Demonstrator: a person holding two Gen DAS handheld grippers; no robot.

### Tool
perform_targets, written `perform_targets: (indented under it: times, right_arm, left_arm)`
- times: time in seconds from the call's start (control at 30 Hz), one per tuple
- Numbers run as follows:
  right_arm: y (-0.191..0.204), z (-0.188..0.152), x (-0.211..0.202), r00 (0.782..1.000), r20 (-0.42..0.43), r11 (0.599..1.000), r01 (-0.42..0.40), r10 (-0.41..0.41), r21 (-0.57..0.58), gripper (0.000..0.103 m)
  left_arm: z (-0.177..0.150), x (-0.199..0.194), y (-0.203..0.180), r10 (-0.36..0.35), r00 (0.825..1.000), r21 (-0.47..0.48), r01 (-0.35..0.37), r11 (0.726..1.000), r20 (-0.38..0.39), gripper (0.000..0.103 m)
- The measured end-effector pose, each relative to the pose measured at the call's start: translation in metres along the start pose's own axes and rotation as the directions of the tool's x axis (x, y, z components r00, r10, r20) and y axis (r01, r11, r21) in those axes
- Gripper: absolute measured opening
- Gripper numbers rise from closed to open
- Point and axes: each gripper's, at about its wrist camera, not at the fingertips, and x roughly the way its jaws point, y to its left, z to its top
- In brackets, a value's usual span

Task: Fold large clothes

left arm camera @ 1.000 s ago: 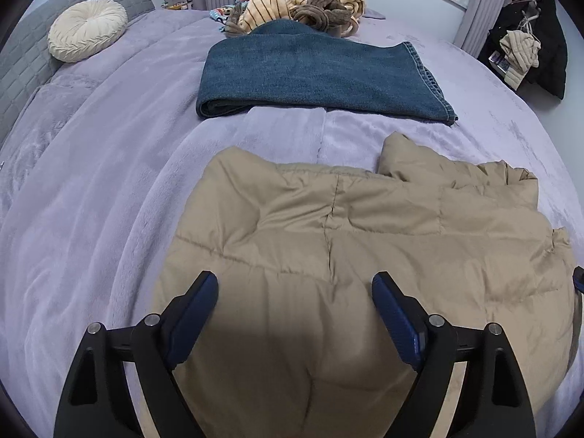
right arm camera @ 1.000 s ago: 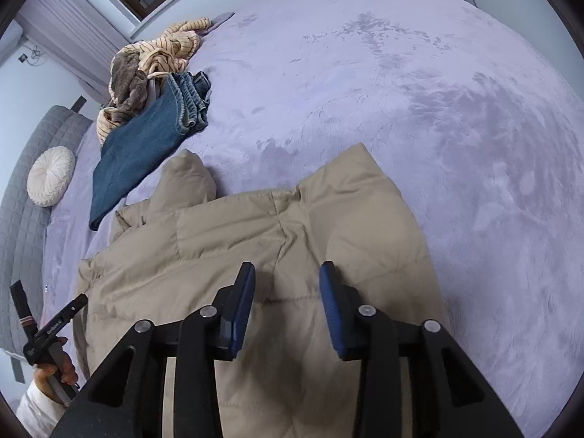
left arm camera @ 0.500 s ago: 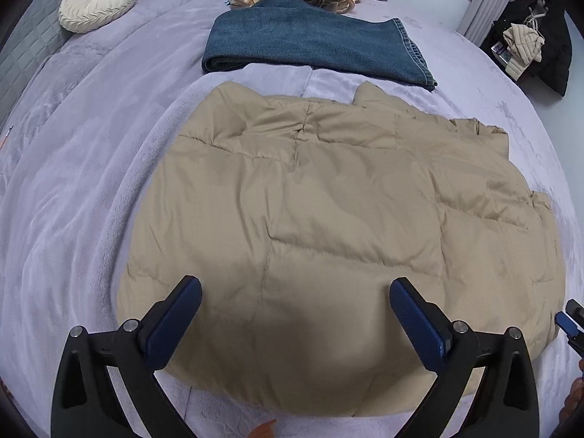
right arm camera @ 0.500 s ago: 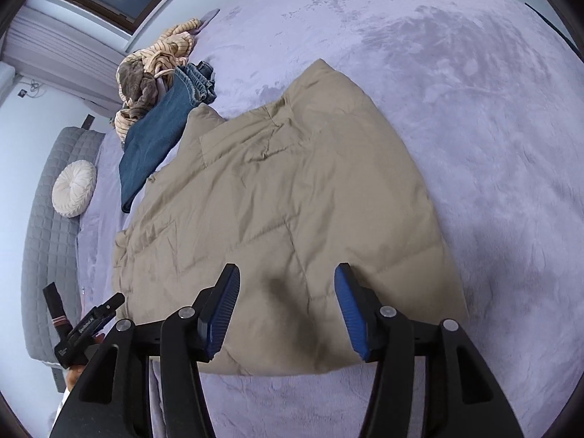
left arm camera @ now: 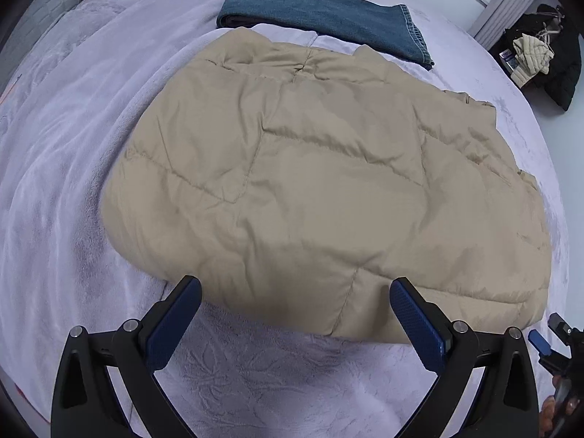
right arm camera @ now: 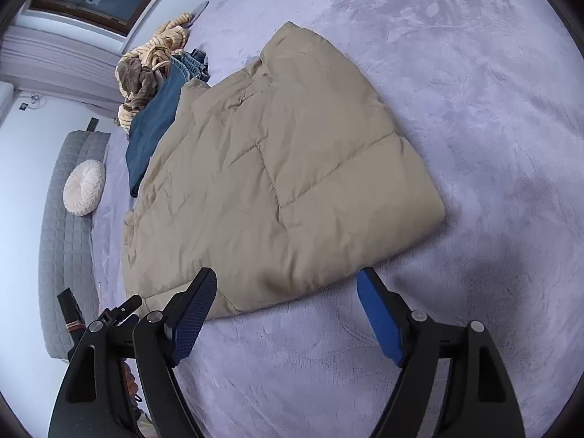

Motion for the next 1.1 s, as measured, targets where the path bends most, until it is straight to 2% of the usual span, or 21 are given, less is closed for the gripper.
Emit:
perform_targets:
  times: [0.2, 0.4, 0.5, 0.63, 0.9, 0.97, 1.03, 1.1]
  right_arm:
    - [-0.010, -0.011, 0.004, 1.000, -0.021, 1.000, -0.006, 0.007, 0.022, 0.082]
    - [-0.012, -0.022, 0.013, 0.999, -0.025, 0.998, -0.019, 0.020, 0.055, 0.086]
    - [-0.011, -0.027, 0.018, 0.999, -0.014, 0.995, -0.038, 0.040, 0.087, 0.087]
    - [-0.013, -0.031, 0.027, 0.998, -0.001, 0.991, -0.055, 0.056, 0.125, 0.087]
    - [-0.018, -0.028, 0.033, 0.995, 0.045, 0.975, -0.100, 0.093, 0.196, 0.088]
    - [-0.018, -0.024, 0.037, 0.993, 0.054, 0.970, -0.118, 0.109, 0.212, 0.090]
    - [-0.020, -0.022, 0.041, 0.989, 0.062, 0.962, -0.144, 0.134, 0.230, 0.103]
    - [-0.021, -0.018, 0.045, 0.980, 0.088, 0.945, -0.196, 0.179, 0.261, 0.103]
  left_arm:
    - [-0.018, 0.004, 0.004, 0.002, 1.000, 0.000, -0.002, 1.000, -0.018, 0.103]
    - [-0.029, 0.012, 0.021, -0.064, 0.997, -0.015, 0.064, 0.998, -0.041, 0.103]
    - [-0.032, 0.014, 0.039, -0.124, 0.992, -0.069, 0.121, 0.990, -0.037, 0.103]
    - [-0.032, 0.016, 0.065, -0.201, 0.979, -0.153, 0.194, 0.969, -0.028, 0.103]
    - [-0.025, 0.021, 0.090, -0.323, 0.946, -0.235, 0.317, 0.919, 0.013, 0.103]
    - [-0.020, 0.026, 0.093, -0.342, 0.940, -0.252, 0.336, 0.908, 0.020, 0.103]
    - [-0.014, 0.033, 0.094, -0.349, 0.937, -0.281, 0.342, 0.897, 0.024, 0.103]
    - [-0.009, 0.036, 0.093, -0.368, 0.929, -0.303, 0.362, 0.881, 0.040, 0.103]
